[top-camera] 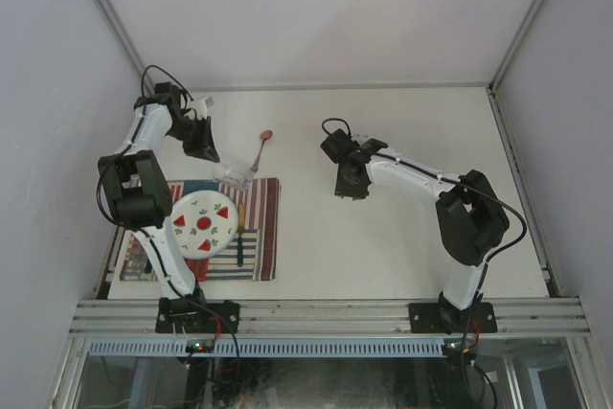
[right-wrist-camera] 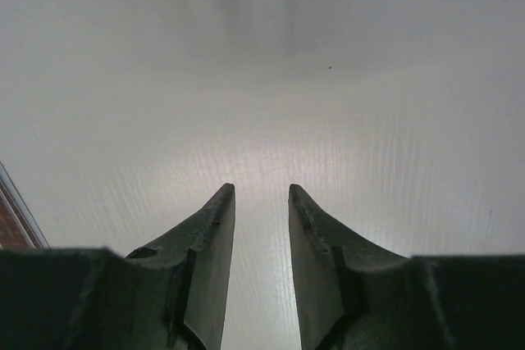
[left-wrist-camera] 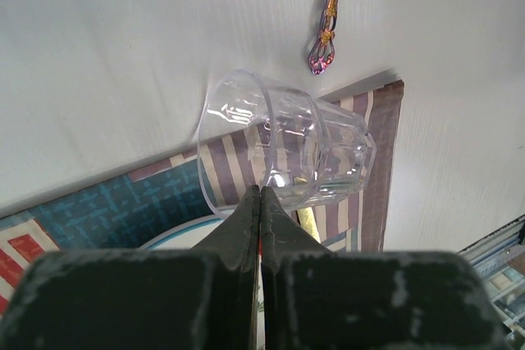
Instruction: Set the dinner table for one person
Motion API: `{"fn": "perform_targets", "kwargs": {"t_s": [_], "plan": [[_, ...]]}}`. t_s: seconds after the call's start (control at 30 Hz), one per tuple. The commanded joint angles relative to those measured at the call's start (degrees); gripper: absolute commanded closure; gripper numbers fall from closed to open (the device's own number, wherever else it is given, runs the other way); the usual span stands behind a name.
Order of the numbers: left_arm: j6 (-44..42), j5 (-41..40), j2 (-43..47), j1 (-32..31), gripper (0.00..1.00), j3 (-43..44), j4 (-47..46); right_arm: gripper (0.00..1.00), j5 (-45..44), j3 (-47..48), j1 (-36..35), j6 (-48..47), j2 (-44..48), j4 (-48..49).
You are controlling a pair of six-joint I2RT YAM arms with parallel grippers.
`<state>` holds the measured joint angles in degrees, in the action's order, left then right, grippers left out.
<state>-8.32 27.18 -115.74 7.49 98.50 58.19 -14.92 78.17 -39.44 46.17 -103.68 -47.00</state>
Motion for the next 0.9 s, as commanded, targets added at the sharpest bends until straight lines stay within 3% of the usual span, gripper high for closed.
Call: {"fn": "perform_targets", "kwargs": {"t_s": [0.0, 0.3, 0.53, 0.67, 0.87], "plan": [[-1.33, -0.74, 3.34, -1.15, 1.00, 3.48, 4.98, 0.68, -0.99, 2.12, 0.32, -0.61, 0.14, 1.17], [-2.76, -1.36, 8.11, -4.88, 1.00, 5.60, 10.23, 0.69, -1.69, 2.16, 0.76, -0.82, 0.05, 2.25], [-1.83, -3.54, 10.90, -5.99, 1.00, 2.58, 8.86, 0.69, -1.45, 1.55, 0.79, -1.89, 0.15, 2.57], [-2.41, -7.35, 9.97, -5.10, 0.80, 0.44, 5.74, 0.67, -0.44, 1.85, 0.88, -2.64, -0.37, 2.48], [-2.73, 8.92, 2.71, 0.91, 0.69, 2.89, 7.17, 0.67, -1.99, 1.39, 0.86, -3.42, 0.82, -0.66]]}}
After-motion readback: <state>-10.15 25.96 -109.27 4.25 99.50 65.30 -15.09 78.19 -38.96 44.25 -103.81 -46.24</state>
